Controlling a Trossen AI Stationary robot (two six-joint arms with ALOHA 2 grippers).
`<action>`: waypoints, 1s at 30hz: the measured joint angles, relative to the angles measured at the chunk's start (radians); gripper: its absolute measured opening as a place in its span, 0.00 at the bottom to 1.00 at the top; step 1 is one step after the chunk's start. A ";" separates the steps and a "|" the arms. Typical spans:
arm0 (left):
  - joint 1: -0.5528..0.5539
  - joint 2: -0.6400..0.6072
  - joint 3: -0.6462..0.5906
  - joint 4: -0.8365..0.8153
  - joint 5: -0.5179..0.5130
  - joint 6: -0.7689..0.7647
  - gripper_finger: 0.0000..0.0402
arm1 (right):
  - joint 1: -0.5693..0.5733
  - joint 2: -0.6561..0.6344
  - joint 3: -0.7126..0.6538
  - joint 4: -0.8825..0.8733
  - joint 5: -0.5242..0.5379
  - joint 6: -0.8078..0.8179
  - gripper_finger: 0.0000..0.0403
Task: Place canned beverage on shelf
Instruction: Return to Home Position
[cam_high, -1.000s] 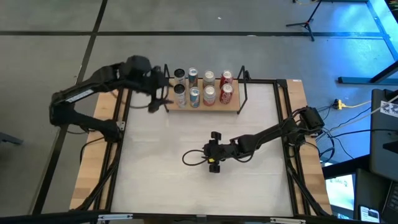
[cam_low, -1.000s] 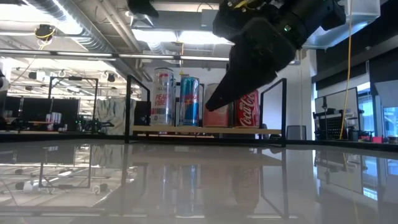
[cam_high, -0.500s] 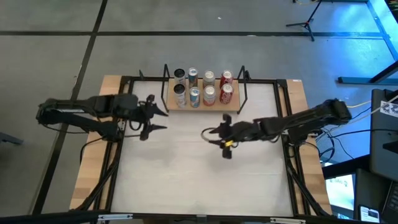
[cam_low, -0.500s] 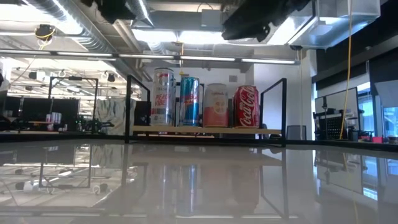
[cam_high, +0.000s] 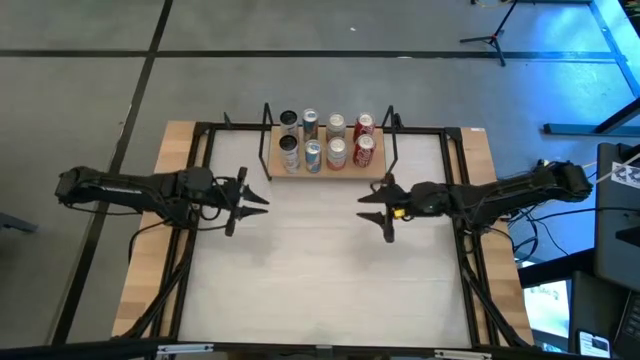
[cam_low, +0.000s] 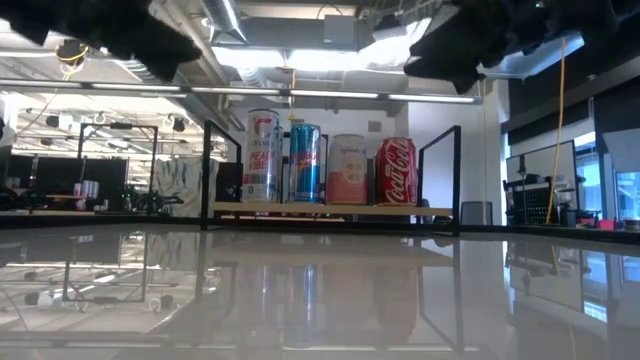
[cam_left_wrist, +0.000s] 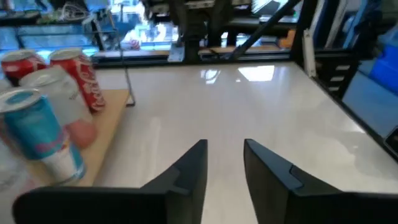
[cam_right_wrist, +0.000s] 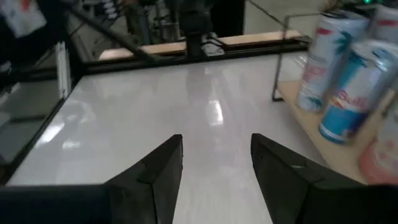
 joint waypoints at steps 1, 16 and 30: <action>0.000 -0.006 -0.025 0.031 0.013 0.000 0.23 | -0.001 -0.003 -0.004 0.001 0.018 0.032 0.47; 0.031 -0.089 -0.335 0.323 -0.007 0.016 0.14 | -0.001 -0.017 -0.143 0.091 0.080 0.002 0.18; 0.075 -0.204 -0.430 0.319 -0.002 0.036 0.13 | -0.148 -0.347 -0.462 0.227 -0.051 -0.033 0.04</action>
